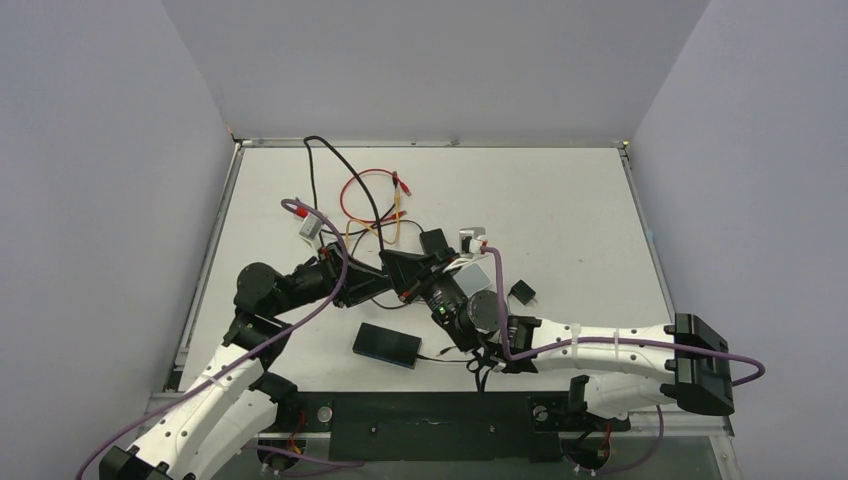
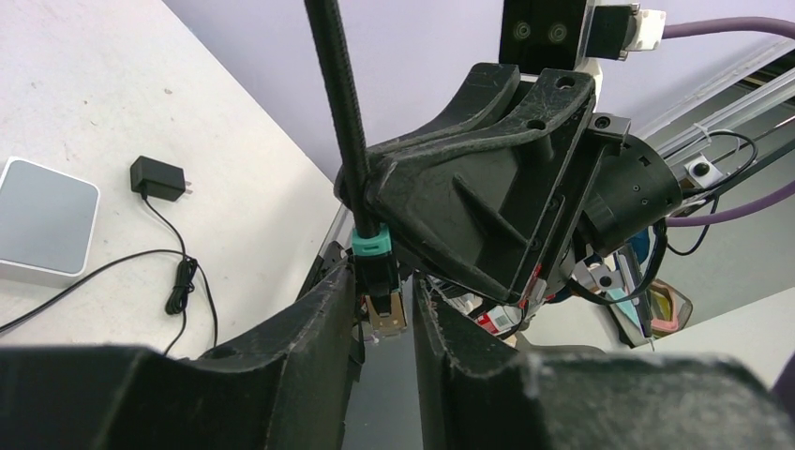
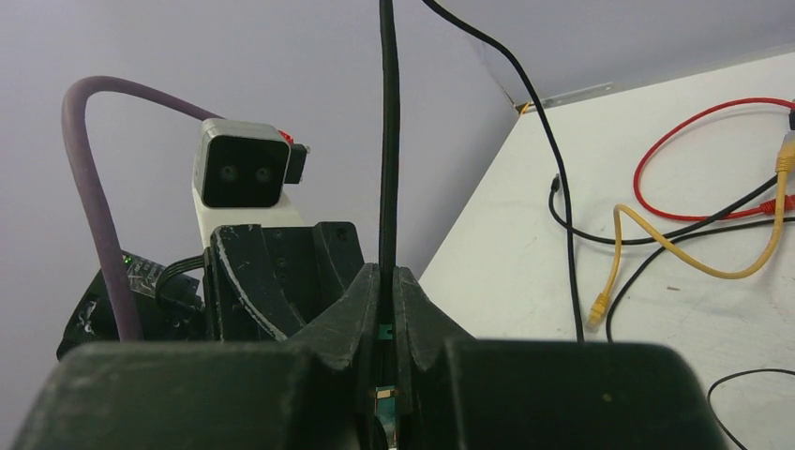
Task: Insert the plug into the switch port
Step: Pick up the connector from the center of the board.
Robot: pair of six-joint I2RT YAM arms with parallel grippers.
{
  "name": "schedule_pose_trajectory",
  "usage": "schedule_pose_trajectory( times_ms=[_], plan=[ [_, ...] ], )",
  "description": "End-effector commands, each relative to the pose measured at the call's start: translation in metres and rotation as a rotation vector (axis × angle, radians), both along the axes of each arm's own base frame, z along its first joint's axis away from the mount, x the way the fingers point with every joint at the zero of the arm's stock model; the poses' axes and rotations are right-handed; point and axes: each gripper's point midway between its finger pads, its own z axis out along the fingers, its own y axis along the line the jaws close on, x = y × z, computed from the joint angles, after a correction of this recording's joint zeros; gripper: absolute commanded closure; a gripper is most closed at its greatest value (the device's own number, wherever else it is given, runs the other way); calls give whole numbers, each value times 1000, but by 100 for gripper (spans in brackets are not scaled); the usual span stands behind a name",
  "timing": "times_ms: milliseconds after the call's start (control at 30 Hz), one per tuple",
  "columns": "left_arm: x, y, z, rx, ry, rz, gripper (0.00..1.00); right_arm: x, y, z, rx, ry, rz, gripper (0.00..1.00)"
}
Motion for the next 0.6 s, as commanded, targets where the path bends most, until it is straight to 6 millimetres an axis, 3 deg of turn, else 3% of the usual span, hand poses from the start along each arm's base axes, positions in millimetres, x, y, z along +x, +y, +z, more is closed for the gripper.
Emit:
schedule_pose_trajectory(
  times_ms=[0,133,267,300,467,500,533,567],
  plan=[
    [-2,0,26,-37,-85,4,78,-3,3,21,39,-16,5,100],
    [-2,0,28,-37,-90,7,100,-2,1,19,33,-14,-1,100],
    [2,0,26,2,-77,21,100,-1,-8,16,18,-13,-25,100],
    [4,0,17,45,-55,28,100,-1,-11,18,12,-20,-27,98],
    [13,2,21,182,-48,64,100,0,-39,13,-59,-43,-77,64],
    [15,7,28,226,-65,97,100,-1,-51,21,-54,-61,-91,60],
    [18,9,17,288,-8,107,100,-1,-65,23,-71,-80,-113,58],
    [26,15,37,313,-82,170,100,-1,-72,24,-79,-90,-124,56]
  ],
)
